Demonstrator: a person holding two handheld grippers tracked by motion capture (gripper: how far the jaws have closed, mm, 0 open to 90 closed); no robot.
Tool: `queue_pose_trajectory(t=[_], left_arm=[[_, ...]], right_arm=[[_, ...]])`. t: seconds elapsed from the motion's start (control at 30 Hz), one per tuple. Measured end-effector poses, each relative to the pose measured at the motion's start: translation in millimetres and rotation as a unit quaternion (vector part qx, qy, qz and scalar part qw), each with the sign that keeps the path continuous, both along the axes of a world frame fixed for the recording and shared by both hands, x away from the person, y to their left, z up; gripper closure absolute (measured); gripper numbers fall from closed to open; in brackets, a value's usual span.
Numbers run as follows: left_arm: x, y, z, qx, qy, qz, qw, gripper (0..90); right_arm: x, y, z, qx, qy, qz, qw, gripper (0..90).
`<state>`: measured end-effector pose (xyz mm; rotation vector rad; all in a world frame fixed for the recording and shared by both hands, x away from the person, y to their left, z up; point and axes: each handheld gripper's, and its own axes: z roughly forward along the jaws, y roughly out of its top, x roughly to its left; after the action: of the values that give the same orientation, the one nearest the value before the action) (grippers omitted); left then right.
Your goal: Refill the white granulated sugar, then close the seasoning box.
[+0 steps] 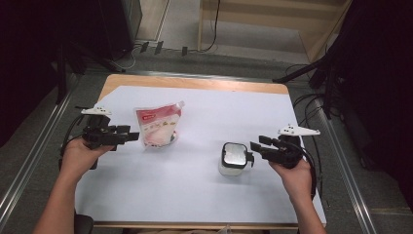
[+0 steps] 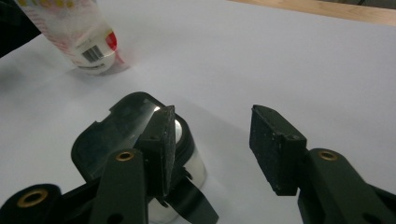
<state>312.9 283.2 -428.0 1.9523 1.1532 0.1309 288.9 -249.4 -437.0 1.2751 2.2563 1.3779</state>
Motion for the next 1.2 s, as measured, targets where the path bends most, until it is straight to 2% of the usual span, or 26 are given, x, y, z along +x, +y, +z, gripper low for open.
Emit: queue_pose_trajectory(t=[0.17,0.33,0.4,0.53,0.7,1.03,1.2], left_arm=[[0.7,-0.2,-0.3,-0.006,0.002,0.004,1.0000,41.6],[1.0,1.7,-0.9,-0.001,0.004,0.003,1.0000,41.6],[1.2,1.8,-1.3,-0.007,0.005,0.007,0.9999,41.6],[2.6,3.4,-2.9,-0.003,-0.002,0.007,1.0000,40.0],[2.8,3.6,-4.7,0.001,0.002,0.004,1.0000,39.3],[3.1,8.3,-6.0,-0.001,0.004,0.008,1.0000,39.3],[2.7,9.3,-6.1,0.003,0.005,0.012,0.9999,39.3]], right_arm=[[2.6,-14.1,-3.1,-0.001,-0.001,-0.020,0.9998,50.6],[5.9,-24.6,-8.2,-0.001,-0.003,-0.032,0.9995,49.9],[7.0,-27.2,-10.2,0.001,-0.002,-0.035,0.9994,49.2],[9.5,-32.8,-15.0,0.000,-0.007,-0.038,0.9993,47.9],[12.3,-37.4,-20.1,-0.006,-0.008,-0.042,0.9990,46.2],[19.3,-45.2,-30.2,-0.014,0.005,-0.058,0.9982,43.1],[19.5,-44.6,-31.4,-0.018,-0.001,-0.055,0.9983,41.5]])
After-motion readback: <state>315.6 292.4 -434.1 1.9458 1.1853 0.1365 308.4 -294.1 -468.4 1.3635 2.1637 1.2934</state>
